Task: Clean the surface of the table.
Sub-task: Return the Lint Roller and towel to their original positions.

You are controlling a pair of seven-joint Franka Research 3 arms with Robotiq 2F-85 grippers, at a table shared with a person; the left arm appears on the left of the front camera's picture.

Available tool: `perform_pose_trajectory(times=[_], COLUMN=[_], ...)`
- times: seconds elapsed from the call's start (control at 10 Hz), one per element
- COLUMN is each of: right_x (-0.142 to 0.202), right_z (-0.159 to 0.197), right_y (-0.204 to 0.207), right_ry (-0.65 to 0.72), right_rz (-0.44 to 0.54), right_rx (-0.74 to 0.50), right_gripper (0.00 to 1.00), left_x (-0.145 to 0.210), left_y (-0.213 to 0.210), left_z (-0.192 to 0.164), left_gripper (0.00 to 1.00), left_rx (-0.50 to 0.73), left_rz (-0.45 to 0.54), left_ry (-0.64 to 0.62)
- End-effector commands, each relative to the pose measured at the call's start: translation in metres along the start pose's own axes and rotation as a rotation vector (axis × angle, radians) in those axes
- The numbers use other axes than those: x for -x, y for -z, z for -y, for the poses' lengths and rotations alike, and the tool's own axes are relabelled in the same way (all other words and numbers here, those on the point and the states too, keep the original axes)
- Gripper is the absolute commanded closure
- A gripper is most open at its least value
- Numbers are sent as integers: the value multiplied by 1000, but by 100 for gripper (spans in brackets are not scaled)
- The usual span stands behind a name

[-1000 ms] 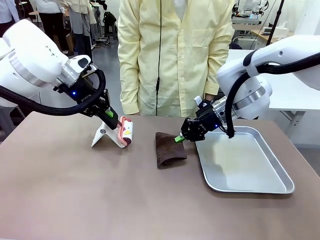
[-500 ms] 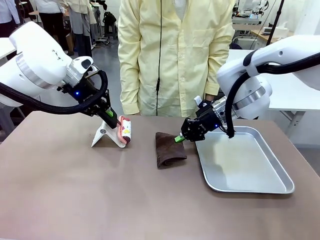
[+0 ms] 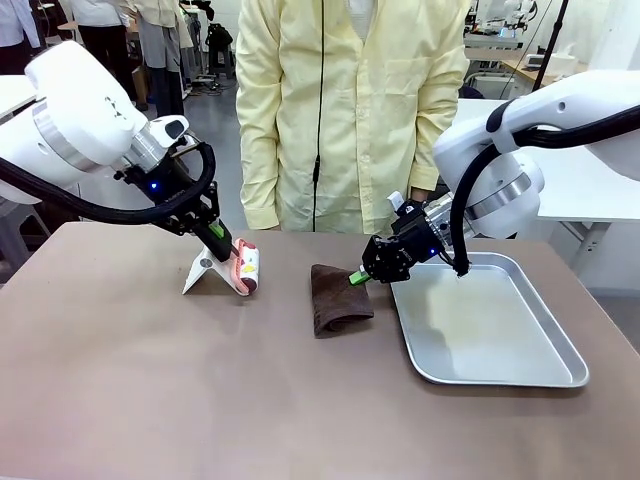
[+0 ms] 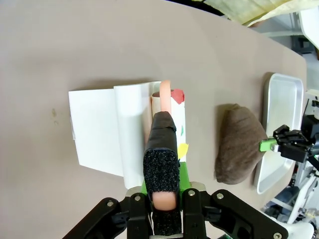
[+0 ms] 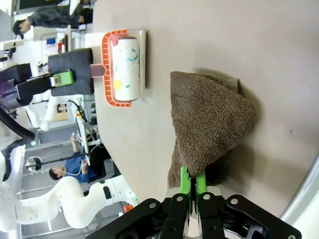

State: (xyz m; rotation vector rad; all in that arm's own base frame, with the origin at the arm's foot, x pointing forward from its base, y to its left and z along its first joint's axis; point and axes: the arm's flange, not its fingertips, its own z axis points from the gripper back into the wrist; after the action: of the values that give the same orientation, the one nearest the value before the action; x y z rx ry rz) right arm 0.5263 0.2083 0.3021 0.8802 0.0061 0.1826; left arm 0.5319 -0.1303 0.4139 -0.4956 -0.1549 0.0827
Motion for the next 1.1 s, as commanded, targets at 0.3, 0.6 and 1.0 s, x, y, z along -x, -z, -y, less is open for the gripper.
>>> perform_pose_trajectory(times=[0.3, 0.6, 1.0], right_x=[0, 0, 1], right_z=[0, 1, 3], right_y=[0, 0, -7], right_ry=[0, 1, 3], right_rz=[0, -43, -17], right_rx=[0, -27, -35], right_gripper=[96, 0, 5], left_x=[-13, -15, -13], left_y=[2, -1, -11], left_z=[-3, -5, -11], left_gripper=[76, 0, 0], left_rx=[-18, -28, -7], left_rz=[-11, 30, 47], left_ry=[-30, -42, -56])
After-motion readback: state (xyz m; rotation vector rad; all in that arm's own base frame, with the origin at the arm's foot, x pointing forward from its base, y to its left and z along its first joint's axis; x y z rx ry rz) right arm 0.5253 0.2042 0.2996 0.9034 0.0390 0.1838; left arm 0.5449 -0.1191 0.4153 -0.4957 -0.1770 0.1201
